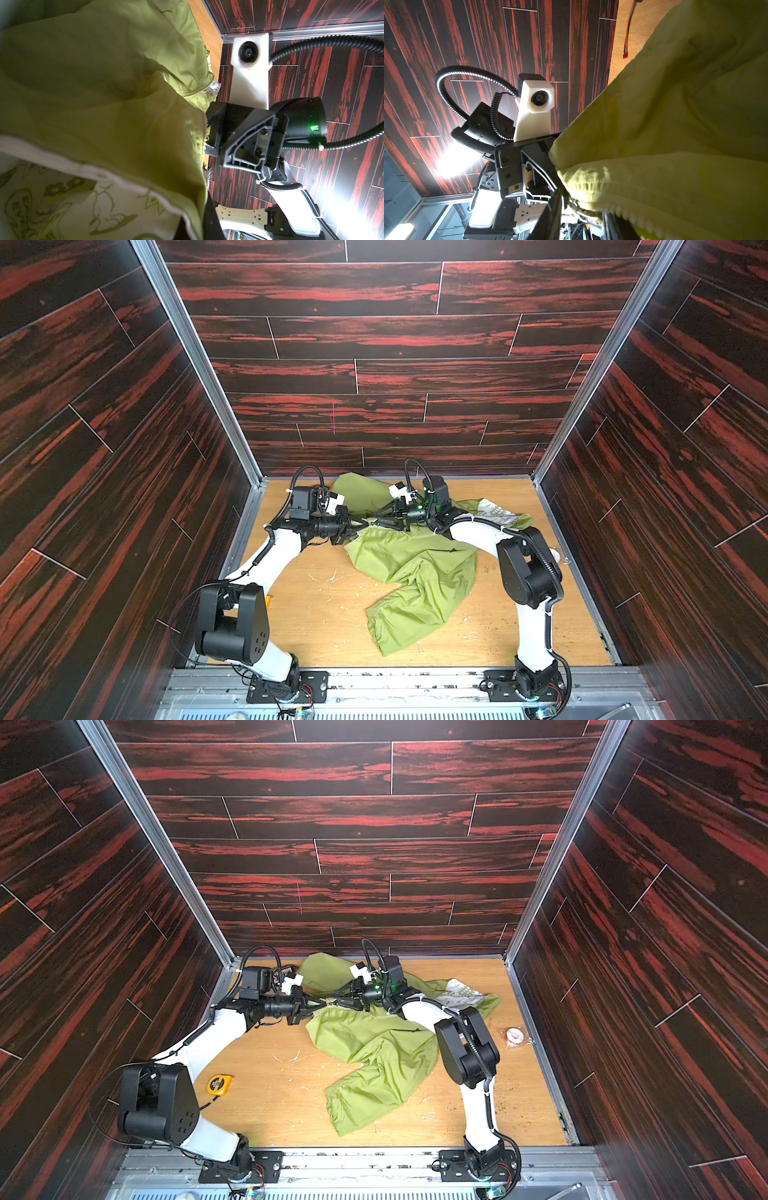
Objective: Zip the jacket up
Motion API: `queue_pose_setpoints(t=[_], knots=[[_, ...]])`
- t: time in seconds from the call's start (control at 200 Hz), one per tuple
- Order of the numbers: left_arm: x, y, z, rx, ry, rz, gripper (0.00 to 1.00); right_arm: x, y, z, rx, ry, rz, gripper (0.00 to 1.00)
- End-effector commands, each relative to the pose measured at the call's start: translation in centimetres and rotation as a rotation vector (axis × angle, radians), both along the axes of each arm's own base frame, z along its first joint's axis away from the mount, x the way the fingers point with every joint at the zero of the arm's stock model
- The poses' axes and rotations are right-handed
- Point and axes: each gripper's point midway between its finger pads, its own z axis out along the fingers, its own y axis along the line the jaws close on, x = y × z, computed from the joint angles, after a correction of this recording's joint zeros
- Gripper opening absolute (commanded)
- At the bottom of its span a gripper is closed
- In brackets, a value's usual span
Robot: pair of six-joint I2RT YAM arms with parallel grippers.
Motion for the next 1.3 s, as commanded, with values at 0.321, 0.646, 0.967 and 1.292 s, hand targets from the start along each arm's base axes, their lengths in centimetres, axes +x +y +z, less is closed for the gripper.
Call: queue_pose_setpoints(t=[0.321,0.646,0.967,1.292], knots=[[0.7,-0.4,0.6,-0.021,-0.03,-0.005,0.0,-1.3,-0.4,0.2,0.001,0.012,0.016,0.26],[0.7,-0.4,0.3,-0.02,-0.023,-0.006,0.0,-1.2,-0.5,1.0,0.017,0.013,0.008,0.25],[0.6,-0.4,0.2,-0.022,-0.018,-0.007,0.0,-1.3,-1.0,1.8,0.014,0.0,-0.008,0.18],[0.6,-0.4,0.2,-0.022,-0.017,-0.003,0.0,-1.1,-1.6,1.9,0.008,0.006,-0.024,0.03]])
